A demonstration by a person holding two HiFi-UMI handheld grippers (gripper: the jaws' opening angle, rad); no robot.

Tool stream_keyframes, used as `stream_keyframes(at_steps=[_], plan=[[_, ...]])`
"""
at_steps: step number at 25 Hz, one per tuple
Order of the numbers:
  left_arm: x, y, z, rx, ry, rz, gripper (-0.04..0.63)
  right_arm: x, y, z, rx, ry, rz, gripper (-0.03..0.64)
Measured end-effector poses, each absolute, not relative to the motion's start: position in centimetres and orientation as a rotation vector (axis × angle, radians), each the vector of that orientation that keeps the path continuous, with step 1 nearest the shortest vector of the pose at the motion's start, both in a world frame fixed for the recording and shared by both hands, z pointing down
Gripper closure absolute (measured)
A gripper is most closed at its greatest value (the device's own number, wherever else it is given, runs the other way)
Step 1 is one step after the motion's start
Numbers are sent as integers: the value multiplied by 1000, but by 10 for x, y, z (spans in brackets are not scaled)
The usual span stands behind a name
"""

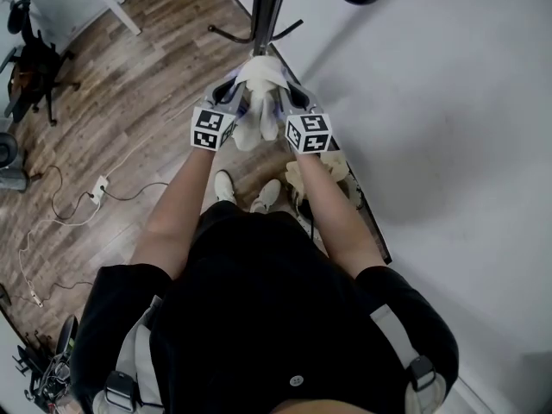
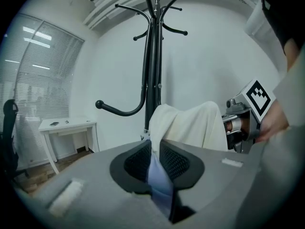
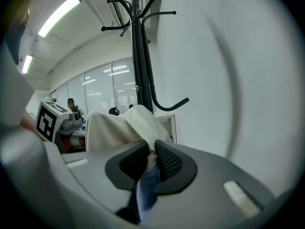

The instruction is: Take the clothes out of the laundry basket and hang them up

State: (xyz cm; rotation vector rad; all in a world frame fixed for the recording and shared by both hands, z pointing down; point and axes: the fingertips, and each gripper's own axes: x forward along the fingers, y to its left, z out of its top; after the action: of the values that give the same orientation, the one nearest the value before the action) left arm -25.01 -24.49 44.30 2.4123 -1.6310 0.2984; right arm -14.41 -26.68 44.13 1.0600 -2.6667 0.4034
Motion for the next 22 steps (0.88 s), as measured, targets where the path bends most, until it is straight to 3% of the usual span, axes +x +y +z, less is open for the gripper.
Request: stream_keyframes(at_steps=[3, 5, 8, 19, 22], plan=[[-251, -244, 439, 2431, -1647, 273, 502, -147, -261, 437, 1039, -2710, 386, 564], [-256, -244, 434, 2436, -1658, 246, 456, -147, -259, 430, 1032, -2745, 360, 501], [-263, -241, 428, 2456, -1660, 269, 442, -145, -259, 422, 1012, -2775, 332, 436], [-280, -222, 389, 2555, -1590, 222, 342, -123, -257, 383, 1018, -2810, 248, 401], [-280, -218, 372, 2613, -1570, 184, 268, -120, -252, 367, 996, -2848, 239, 328]])
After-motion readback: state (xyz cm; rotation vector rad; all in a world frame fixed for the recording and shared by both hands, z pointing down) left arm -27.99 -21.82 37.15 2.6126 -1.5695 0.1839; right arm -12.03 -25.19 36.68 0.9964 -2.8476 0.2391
